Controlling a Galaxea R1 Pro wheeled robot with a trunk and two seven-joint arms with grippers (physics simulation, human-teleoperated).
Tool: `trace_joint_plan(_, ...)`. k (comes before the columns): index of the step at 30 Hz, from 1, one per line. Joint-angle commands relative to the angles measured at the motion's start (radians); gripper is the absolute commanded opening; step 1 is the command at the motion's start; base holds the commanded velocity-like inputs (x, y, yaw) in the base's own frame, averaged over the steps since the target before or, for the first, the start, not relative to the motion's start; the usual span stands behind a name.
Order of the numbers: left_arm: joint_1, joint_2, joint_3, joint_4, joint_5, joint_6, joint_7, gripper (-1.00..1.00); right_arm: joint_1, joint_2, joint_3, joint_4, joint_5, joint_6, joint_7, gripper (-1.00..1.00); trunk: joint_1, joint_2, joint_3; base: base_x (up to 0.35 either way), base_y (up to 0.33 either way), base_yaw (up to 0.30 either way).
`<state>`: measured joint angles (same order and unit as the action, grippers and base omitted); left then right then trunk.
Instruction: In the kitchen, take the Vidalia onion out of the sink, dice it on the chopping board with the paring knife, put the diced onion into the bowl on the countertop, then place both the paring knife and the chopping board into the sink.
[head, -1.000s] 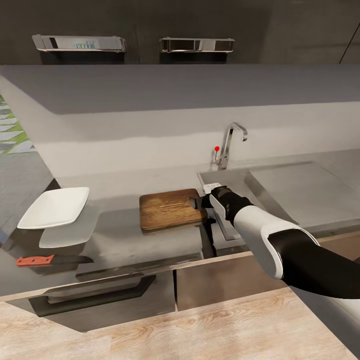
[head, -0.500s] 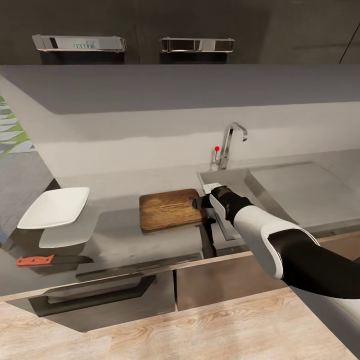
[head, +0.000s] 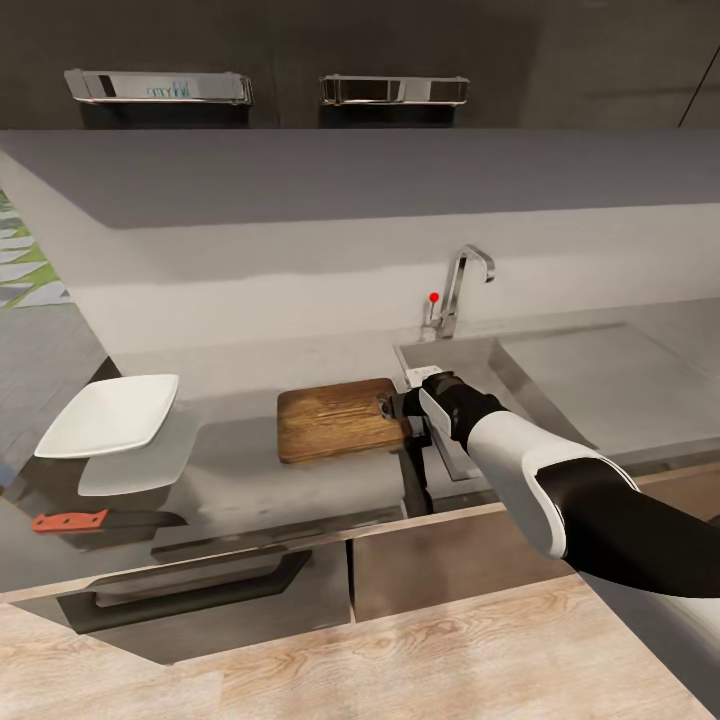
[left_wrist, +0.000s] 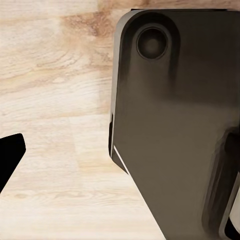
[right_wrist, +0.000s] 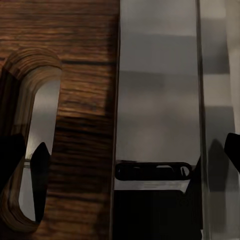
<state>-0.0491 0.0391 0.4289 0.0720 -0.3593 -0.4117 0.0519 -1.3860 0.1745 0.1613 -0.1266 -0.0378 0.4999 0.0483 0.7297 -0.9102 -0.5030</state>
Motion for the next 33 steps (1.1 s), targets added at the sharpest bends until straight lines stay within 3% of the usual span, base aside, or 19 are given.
trace_joint_plan(1,-0.002,0.001,0.007,0.005,-0.01,-0.007,0.005,1.0,0.0,0.0,0.007,-0.001,-0.004,0.005,0.001,1.0,0.0,-0.001,-0.001,0.0,0.0,0.0)
trace_joint_plan(18,-0.002,-0.001,0.006,0.005,-0.01,-0.007,0.005,1.0,-0.001,0.0,0.003,-0.039,-0.004,0.02,0.002,1.0,0.0,-0.001,-0.001,0.0,0.0,0.0)
trace_joint_plan(21,-0.002,-0.001,0.006,0.005,-0.01,-0.007,0.005,1.0,-0.001,0.0,0.003,-0.115,-0.004,0.054,0.002,1.0,0.0,-0.001,-0.001,0.0,0.0,0.0)
trace_joint_plan(25,-0.002,-0.001,0.007,0.005,-0.01,-0.007,0.006,1.0,-0.001,0.0,0.006,-0.296,-0.006,0.197,0.002,1.0,0.0,-0.001,-0.001,0.0,0.0,0.0)
trace_joint_plan(33,-0.002,0.0,0.007,0.005,-0.01,-0.009,0.006,1.0,0.0,-0.012,0.005,-0.354,-0.009,0.248,0.002,1.0,0.0,-0.001,-0.001,0.0,0.0,0.0)
